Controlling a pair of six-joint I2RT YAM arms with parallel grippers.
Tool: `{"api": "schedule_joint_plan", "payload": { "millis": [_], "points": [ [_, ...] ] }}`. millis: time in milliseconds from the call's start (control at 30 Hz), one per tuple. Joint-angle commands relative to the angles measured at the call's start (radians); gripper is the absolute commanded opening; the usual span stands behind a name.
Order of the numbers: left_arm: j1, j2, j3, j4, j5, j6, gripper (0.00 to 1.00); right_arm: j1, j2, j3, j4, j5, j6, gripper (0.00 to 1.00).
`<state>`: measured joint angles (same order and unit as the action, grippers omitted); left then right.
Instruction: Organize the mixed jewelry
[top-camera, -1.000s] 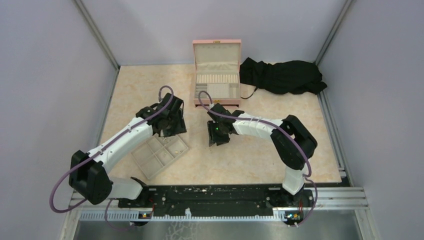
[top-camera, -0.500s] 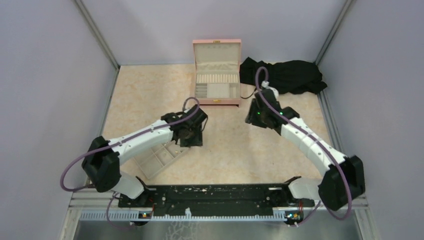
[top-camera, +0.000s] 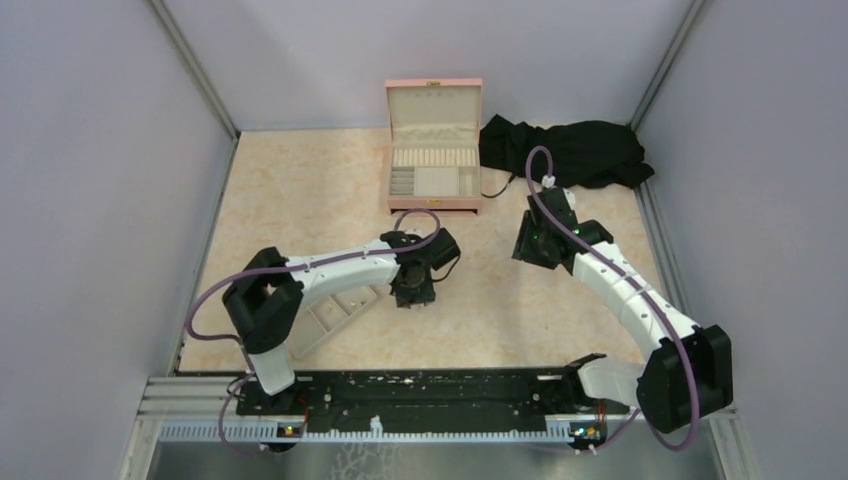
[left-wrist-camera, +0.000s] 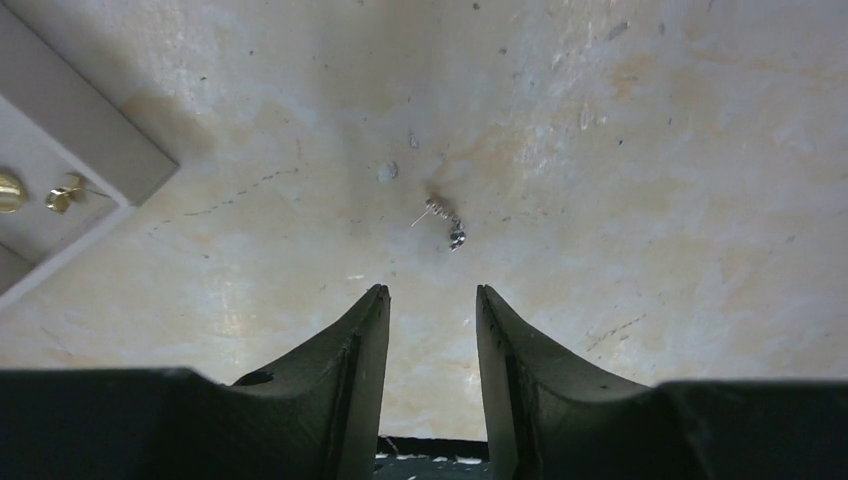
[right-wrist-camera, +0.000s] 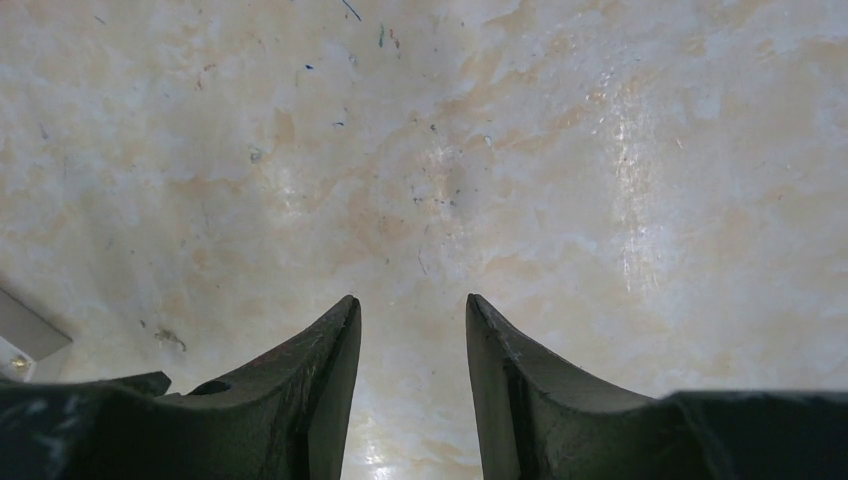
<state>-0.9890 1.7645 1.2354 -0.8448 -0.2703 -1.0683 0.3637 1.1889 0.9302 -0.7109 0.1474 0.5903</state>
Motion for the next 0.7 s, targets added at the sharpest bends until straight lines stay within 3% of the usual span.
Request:
{"api": "schedule_joint_plan", "payload": {
  "millis": [0, 667],
  "points": [
    [-0.007, 0.065, 0.058, -0.003, -0.008, -0.096, 0.44, -0.003, 0.027, 0.05, 0.005, -0.002, -0.062, 0.43],
    [0.002, 0.155, 0.068, 0.06, -0.017, -0.108, 0.29, -0.012, 0.052, 0.058, 0.021, -0.014, -0.088, 0.43]
  ]
}}
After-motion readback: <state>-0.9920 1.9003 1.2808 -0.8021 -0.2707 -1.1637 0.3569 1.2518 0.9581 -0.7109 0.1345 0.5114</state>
